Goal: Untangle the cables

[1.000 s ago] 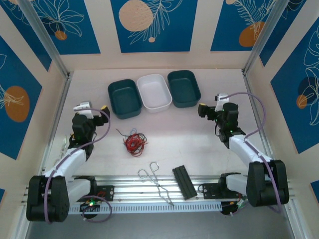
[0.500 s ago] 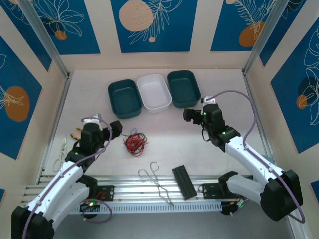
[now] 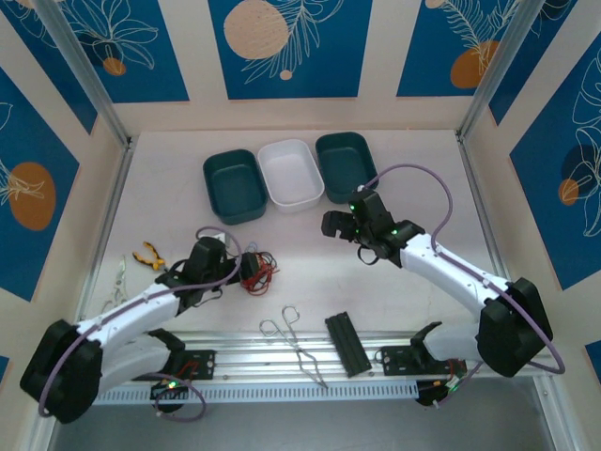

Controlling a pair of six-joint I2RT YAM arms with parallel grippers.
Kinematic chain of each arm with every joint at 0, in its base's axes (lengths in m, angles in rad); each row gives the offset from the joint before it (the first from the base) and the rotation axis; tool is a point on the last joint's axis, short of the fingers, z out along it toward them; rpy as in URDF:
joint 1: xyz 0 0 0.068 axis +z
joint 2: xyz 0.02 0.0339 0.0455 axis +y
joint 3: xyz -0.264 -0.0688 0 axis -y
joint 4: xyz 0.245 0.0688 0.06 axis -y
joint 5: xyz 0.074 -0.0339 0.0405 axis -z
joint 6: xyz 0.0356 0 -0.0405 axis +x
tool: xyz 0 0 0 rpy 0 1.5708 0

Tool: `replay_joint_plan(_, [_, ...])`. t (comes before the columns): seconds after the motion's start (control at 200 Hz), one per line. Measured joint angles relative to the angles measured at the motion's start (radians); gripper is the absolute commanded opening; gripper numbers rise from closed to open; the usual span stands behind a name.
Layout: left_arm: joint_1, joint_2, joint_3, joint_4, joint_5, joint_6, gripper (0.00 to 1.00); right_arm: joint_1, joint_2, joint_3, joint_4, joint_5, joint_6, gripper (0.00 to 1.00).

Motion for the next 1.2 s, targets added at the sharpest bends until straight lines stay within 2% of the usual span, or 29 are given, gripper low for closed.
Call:
replay_joint_plan(0.19, [-0.005,0.198,0.034,0.134,0.086,0.052,0.41,0.000,0.051,0.057,-0.049,-0.033,0.037,0.86])
replay_joint_plan(0.395, [-0.011,0.409,0.144,0.287,0.177,0.089,0.23,-0.010,0.077,0.059,-0.072,-0.097,0.064,0.80])
replay_joint_plan(0.535, [-0.030,0.539,0.241,0.375,0.221,0.086,0.24,-0.025,0.078,0.059,-0.072,-0.154,0.081,0.71])
replay_joint_plan(0.585, [-0.037,0.575,0.273,0.397,0.231,0.084,0.27,-0.027,0.082,0.059,-0.072,-0.180,0.085,0.69])
replay_joint_plan(0.655, [-0.042,0.603,0.305,0.424,0.243,0.079,0.38,-0.027,0.090,0.060,-0.077,-0.206,0.093,0.64])
replay_joint_plan(0.69, [-0.043,0.607,0.312,0.436,0.247,0.077,0.40,-0.026,0.095,0.060,-0.085,-0.221,0.097,0.61])
replay_joint_plan(0.81, [-0.044,0.603,0.323,0.438,0.248,0.072,0.44,-0.024,0.110,0.063,-0.119,-0.270,0.125,0.52])
replay_joint_plan(0.995, [-0.046,0.523,0.323,0.333,0.200,0.109,0.51,-0.014,0.148,0.084,-0.169,-0.336,0.170,0.43])
replay_joint_plan(1.2, [-0.046,0.414,0.320,0.239,0.131,0.136,0.56,0.011,0.220,0.110,-0.176,-0.384,0.214,0.38])
